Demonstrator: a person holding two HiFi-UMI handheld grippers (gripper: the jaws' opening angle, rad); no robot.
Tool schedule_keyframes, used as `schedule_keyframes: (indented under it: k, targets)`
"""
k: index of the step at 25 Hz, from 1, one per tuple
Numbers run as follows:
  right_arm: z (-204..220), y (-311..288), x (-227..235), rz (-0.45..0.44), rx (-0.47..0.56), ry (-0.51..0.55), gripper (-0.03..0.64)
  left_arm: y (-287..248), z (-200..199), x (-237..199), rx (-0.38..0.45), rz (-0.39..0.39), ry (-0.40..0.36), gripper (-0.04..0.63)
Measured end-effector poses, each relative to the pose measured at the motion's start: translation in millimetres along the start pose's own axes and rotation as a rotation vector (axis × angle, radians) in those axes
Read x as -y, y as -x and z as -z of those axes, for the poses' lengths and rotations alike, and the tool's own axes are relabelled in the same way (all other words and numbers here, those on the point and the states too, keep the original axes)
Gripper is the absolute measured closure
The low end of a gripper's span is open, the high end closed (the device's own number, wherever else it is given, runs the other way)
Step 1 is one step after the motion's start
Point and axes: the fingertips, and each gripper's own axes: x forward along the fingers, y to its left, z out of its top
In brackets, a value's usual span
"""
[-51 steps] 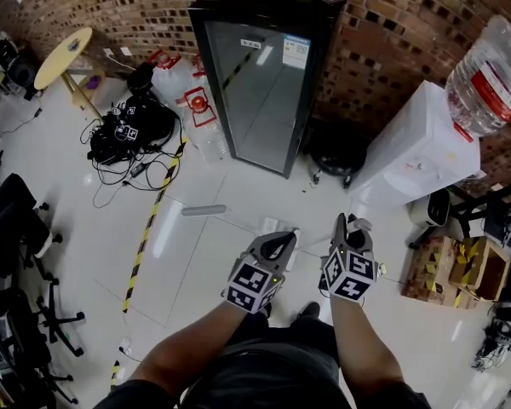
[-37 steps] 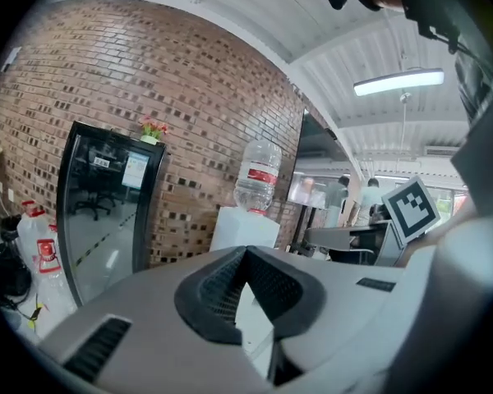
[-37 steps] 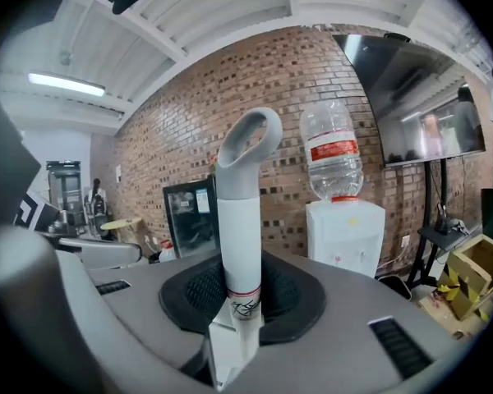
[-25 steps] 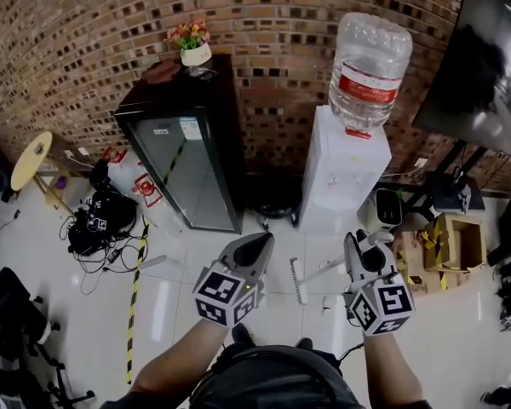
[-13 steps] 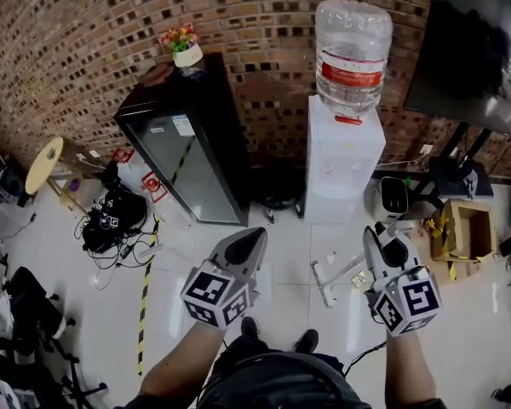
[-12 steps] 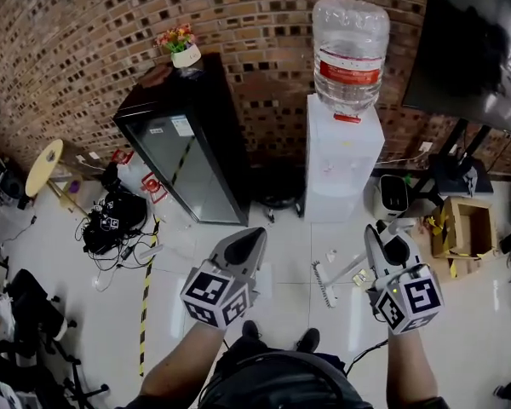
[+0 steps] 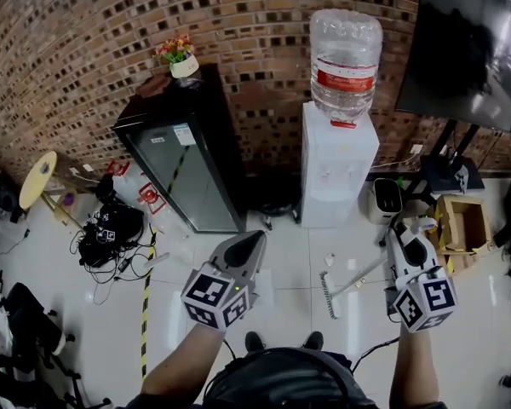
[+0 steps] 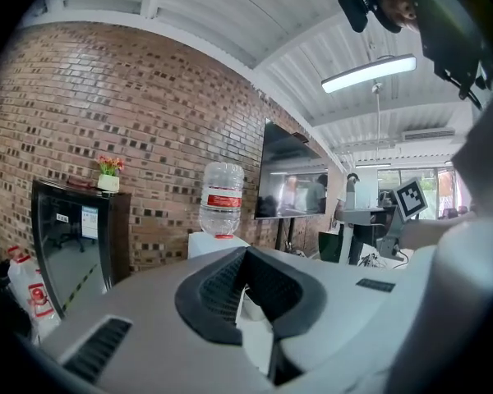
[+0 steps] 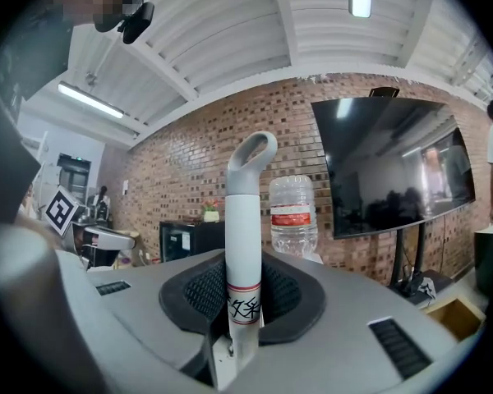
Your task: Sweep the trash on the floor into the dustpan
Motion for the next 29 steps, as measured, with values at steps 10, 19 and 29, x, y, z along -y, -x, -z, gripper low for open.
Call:
schedule_keyframes:
  k: [10, 19, 29]
  targets:
    - [-2.5, 7.0, -28.5, -0.005, -0.002, 0.013, 0.532, 15.6, 7.4, -10.1, 0.005, 0.002, 0.02, 0.574]
    - [-9.0, 9.8, -46.5, -0.028, 0.013, 0.021, 0.534, 32.6, 8.2, -13.6, 0.007, -0.008, 0.021, 0.575]
    - [-7.9, 11.8, -57.2, -0.044, 0.01, 0.024, 0.533, 43.5, 8.9, -6.1, 0.003, 0.003, -0.019, 0.574]
